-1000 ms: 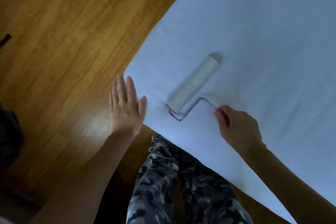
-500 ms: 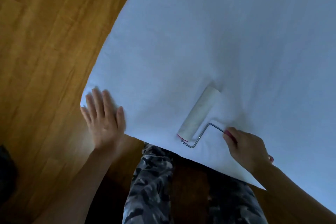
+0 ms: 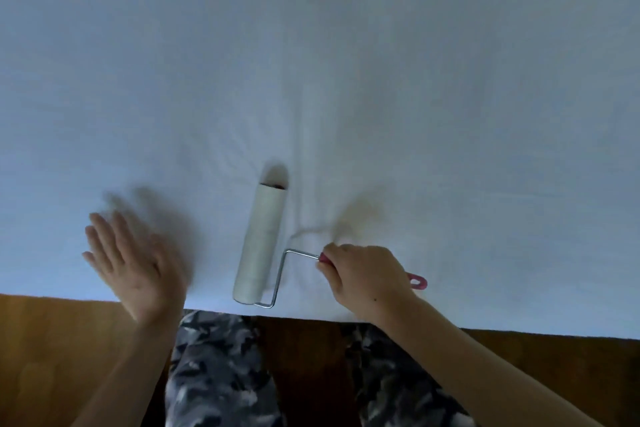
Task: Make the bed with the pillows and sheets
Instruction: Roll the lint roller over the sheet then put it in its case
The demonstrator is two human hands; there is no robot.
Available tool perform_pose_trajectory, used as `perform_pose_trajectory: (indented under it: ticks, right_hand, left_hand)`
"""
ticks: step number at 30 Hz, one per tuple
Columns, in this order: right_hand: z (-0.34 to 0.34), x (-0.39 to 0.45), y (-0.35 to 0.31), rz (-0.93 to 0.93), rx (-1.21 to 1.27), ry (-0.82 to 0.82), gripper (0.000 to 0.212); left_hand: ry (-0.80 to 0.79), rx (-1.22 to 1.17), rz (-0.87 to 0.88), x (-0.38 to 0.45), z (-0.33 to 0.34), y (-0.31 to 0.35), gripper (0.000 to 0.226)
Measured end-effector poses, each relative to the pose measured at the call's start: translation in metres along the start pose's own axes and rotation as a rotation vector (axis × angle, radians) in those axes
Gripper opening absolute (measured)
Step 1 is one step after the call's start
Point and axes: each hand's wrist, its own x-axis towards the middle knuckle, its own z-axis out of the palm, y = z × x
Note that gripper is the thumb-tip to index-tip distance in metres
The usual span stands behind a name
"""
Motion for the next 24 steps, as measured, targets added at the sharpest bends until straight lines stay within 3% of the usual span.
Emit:
perform_pose_trajectory:
  ticks: [7, 13, 19, 24]
  right_hand:
    - [-0.005, -0.112, 0.144, 0.059, 0.028, 0.035, 0.035]
    - [0.008, -0.168, 0.213, 0.190, -0.035, 0.045, 0.037]
    - [0.024, -0.200, 0.230, 0.147, 0.105, 0.297, 0.039]
    - [0.015, -0.170, 0.176, 0.250, 0.278, 0.464, 0.033]
  left_hand:
    - [-0.070, -0.018, 0.119, -0.054, 0.063, 0.149, 0.055]
    - [-0.183, 0.082, 0.322, -0.063, 0.100, 0.214, 0.057]
    - [-0.185, 0.174, 0.360, -0.067, 0.109, 0.215, 0.054]
    - [-0.231, 0.181, 0.445, -0.057, 0.102, 0.203, 0.052]
